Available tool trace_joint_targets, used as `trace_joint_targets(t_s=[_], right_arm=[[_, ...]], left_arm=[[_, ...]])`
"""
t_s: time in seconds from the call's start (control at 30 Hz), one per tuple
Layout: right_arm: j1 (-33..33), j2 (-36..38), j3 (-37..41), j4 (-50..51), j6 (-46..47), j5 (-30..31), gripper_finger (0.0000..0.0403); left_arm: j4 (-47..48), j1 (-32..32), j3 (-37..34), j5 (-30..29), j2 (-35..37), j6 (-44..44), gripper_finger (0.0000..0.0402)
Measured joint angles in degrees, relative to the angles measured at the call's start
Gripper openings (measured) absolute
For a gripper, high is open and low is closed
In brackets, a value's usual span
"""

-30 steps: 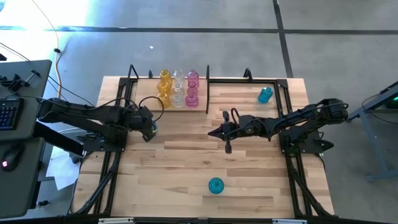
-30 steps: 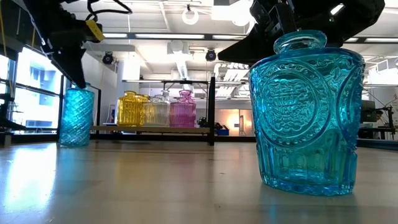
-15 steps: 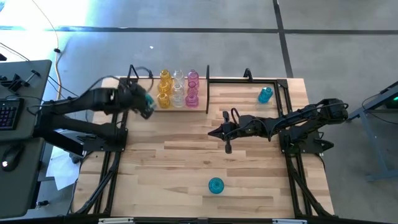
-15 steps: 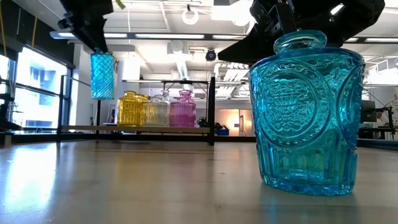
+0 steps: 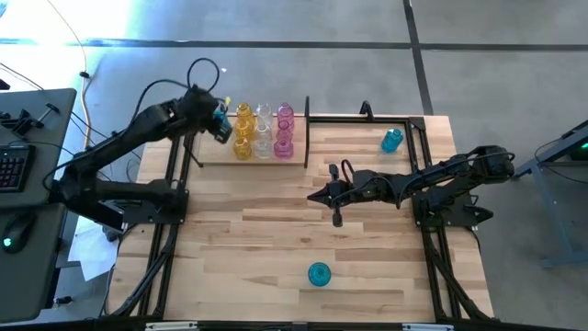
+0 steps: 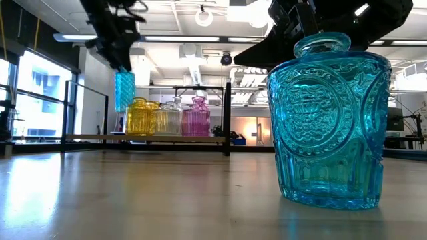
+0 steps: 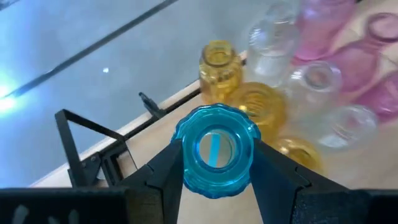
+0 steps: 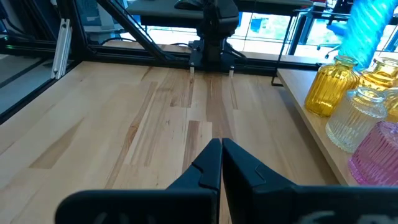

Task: Sort vases onto shelf
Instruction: Put the left blue vase on the shelf

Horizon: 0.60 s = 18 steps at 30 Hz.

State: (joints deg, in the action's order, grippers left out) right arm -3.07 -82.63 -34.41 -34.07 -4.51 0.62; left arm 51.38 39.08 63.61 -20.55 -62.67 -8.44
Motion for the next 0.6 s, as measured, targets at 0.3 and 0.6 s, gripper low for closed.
trace_joint_targets(t_s=[0.3,0.6], right_arm=[[0.00,0.00,0.00,0.76,0.57,0.00,0.0000],[0.00,0.00,0.00,0.77,0.59,0.00,0.0000]], left_arm=[[-4.36,9.62,-0.02,4.19,-9.31,4.16,0.0140],[-9.22,15.14,-0.02,5.64,-12.89,6.05,0.0140]])
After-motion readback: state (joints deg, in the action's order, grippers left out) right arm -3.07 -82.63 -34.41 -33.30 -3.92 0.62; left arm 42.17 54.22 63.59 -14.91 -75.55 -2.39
